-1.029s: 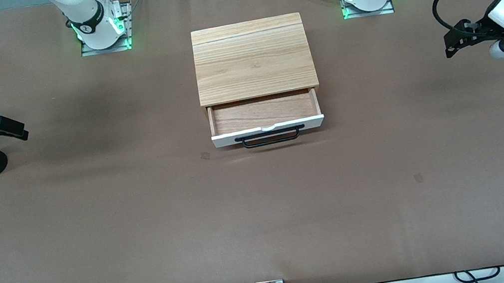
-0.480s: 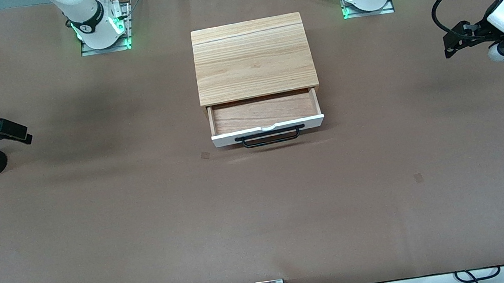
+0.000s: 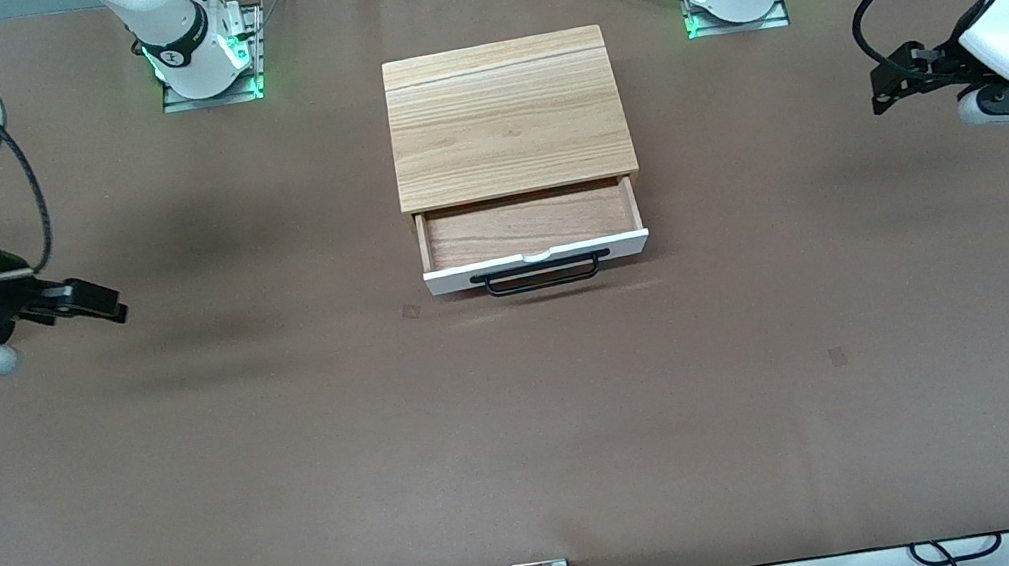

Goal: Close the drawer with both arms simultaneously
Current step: 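Move both grippers from rest toward the open drawer's white front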

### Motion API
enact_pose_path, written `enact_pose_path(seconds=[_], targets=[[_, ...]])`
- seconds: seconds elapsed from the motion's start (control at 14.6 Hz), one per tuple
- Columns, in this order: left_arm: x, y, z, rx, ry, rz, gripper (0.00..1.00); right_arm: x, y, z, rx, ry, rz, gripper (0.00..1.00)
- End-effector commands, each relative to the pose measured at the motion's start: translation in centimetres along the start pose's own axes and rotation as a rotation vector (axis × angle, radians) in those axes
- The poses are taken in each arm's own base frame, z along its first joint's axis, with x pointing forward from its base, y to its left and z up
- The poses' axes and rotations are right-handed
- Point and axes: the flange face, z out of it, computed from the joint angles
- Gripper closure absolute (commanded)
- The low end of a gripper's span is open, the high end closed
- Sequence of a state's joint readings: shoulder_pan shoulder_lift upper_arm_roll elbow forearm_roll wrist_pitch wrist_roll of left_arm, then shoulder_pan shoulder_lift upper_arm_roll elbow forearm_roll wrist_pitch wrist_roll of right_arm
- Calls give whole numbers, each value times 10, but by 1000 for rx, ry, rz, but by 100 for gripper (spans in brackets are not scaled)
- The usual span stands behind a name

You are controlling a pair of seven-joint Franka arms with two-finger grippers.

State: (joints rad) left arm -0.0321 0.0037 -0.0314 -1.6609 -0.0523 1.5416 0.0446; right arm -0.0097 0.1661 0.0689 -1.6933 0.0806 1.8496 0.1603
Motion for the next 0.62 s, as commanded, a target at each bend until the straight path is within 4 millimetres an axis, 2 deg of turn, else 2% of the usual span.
enact_pose_path(seconds=[0.0, 0.14, 0.27, 0.41, 0.48, 0.55], targets=[[11, 7, 11, -74, -48, 13, 0, 8, -30, 18, 24, 1, -17, 0], [23, 13, 28, -153, -67, 9, 0, 14, -60, 37, 24, -6, -61, 0], [42, 15, 50, -198, -65, -1, 0, 22, -71, 67, 29, -36, -72, 0], [67, 28, 66, -244, 10, -2, 0, 23, -114, 97, 26, -61, -134, 0], [78, 34, 74, -262, 44, -3, 0, 21, -133, 105, 20, -65, -140, 0], [91, 44, 86, -277, 77, 2, 0, 24, -142, 109, 19, -62, -105, 0]])
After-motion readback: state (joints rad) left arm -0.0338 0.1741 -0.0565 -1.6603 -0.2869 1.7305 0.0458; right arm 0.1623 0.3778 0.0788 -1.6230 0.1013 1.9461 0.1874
